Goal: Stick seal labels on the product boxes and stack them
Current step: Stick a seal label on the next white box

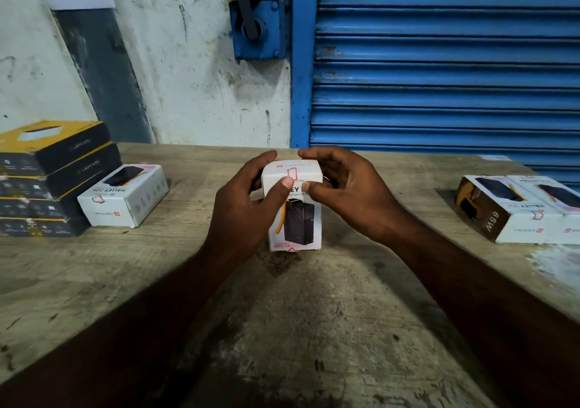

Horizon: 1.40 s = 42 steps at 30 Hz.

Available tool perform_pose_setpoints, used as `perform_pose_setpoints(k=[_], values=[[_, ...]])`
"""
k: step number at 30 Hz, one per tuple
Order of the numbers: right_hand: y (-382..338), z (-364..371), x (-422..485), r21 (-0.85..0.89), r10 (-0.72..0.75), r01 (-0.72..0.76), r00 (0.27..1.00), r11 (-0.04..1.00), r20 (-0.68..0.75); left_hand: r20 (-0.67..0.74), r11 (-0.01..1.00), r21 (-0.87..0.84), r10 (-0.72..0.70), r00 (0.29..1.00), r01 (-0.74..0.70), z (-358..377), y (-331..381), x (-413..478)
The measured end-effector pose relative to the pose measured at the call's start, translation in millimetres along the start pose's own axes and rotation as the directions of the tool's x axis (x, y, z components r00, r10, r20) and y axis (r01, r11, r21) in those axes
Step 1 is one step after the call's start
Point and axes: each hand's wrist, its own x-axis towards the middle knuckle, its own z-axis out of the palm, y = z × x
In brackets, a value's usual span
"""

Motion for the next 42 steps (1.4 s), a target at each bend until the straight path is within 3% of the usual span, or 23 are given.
perform_pose_setpoints(k=[12,24,42], values=[[0.9,10.9,-2.2,-0.005,-0.031,0.031,0.994,1.000,-0.101,0.055,1.000,-0.012,-0.003,0.999,0.004,-1.3,-1.2,-2.4],[0.6,9.4,-2.4,-0.004,-0.001,0.001,0.997,1.000,-0.082,0.056,0.999,0.023,0.031,0.998,-0.033,-1.2,-1.2,-2.3],[-6.5,15.0,-0.5,0.199,0.017,-0.008,0.999,0.980,-0.046,0.013,0.977,0.045,0.208,0.978,-0.209,-0.7,3.4,-6.3]])
